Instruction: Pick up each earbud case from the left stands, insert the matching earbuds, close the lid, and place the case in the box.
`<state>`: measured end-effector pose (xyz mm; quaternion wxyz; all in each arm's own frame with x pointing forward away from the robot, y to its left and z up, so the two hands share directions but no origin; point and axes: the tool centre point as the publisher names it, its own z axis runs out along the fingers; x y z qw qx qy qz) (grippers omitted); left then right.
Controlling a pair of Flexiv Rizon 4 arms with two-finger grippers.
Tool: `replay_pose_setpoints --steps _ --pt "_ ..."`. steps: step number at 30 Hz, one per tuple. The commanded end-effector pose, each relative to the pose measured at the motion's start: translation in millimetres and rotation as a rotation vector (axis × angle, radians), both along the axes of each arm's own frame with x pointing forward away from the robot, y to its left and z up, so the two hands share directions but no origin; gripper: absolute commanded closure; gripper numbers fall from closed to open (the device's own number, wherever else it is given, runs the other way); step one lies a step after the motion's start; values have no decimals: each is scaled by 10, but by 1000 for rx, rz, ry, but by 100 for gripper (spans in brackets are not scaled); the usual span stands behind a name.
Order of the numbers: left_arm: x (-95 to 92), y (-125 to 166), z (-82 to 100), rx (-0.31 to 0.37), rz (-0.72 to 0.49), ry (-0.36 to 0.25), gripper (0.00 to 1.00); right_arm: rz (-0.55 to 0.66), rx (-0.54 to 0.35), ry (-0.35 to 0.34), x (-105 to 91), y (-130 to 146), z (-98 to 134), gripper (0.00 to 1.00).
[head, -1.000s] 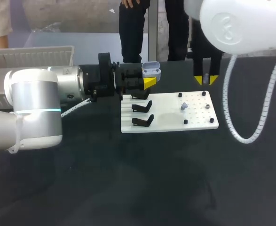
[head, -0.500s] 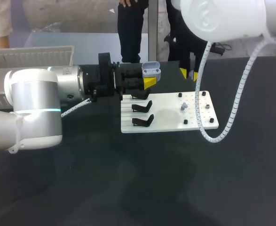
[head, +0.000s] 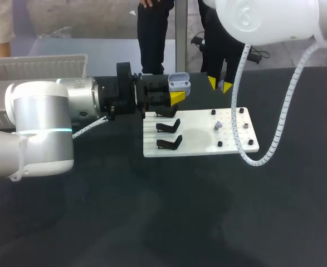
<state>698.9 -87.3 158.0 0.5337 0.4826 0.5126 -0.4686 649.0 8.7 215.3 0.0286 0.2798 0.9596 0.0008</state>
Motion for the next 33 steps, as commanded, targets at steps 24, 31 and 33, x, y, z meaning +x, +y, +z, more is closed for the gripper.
replay_pose_setpoints --steps 24,31,33 --pt "-23 -4 -9 -4 9 -5 100 68 -1 46 417 643 161 100" --pt "-23 -4 -9 -4 9 -5 100 76 -9 54 371 692 68 100" --pt "-23 -4 -9 -4 9 -5 100 80 -20 58 361 702 43 100"
